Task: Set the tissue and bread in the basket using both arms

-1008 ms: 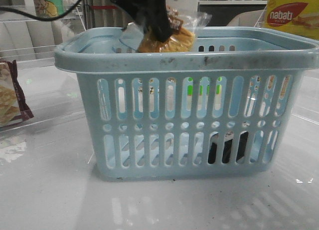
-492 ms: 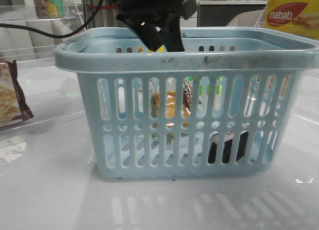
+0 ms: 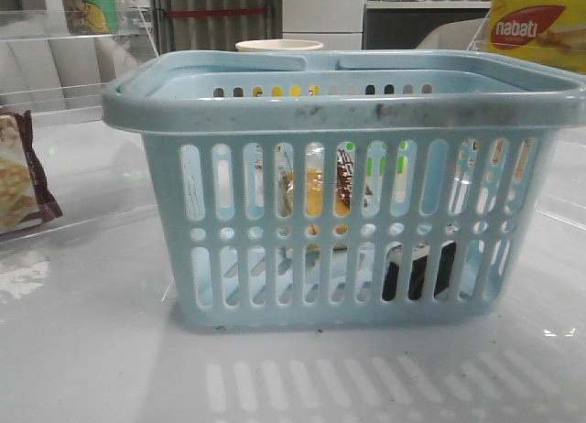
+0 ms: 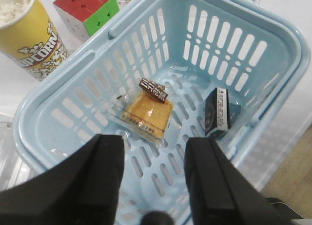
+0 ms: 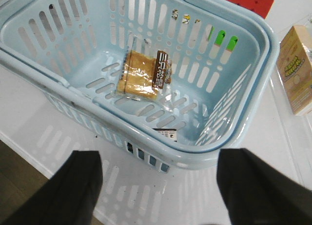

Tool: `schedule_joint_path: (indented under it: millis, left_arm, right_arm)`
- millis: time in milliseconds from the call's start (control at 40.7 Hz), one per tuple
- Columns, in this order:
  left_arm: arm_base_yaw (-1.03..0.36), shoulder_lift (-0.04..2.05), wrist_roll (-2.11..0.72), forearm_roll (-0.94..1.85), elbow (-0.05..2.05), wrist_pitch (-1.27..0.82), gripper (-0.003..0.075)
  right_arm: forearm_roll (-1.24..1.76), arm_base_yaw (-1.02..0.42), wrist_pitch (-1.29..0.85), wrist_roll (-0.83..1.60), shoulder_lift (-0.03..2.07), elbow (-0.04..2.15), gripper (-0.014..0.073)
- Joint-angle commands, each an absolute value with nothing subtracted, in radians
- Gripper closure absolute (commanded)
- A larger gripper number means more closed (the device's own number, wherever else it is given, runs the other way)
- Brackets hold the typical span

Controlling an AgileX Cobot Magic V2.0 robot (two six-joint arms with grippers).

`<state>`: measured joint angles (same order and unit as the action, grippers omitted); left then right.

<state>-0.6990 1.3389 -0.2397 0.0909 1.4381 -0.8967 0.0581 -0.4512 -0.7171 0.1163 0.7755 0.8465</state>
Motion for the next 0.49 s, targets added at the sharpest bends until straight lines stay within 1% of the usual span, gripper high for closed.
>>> schedule_joint_path:
  millis: [0,221,467]
  left_arm:
    - [-0.704,1.197,-0.234,0.108,1.36,-0.812,0.0349]
    - [-0.704,0.934,-0.202,0.104,1.111,-0.768,0.0349]
    - [-0.704,0.705,-0.142,0.092,0.908,-0.768,0.0349]
  right_arm:
    - [0.052,-0.451,-0.649,0.123,0.769,0.874,0.0002]
    - [0.052,-0.451,-0.649,0.123,0.769,0.874,0.0002]
    - [0.052,-0.451,-0.649,0.123,0.769,0.874,0.0002]
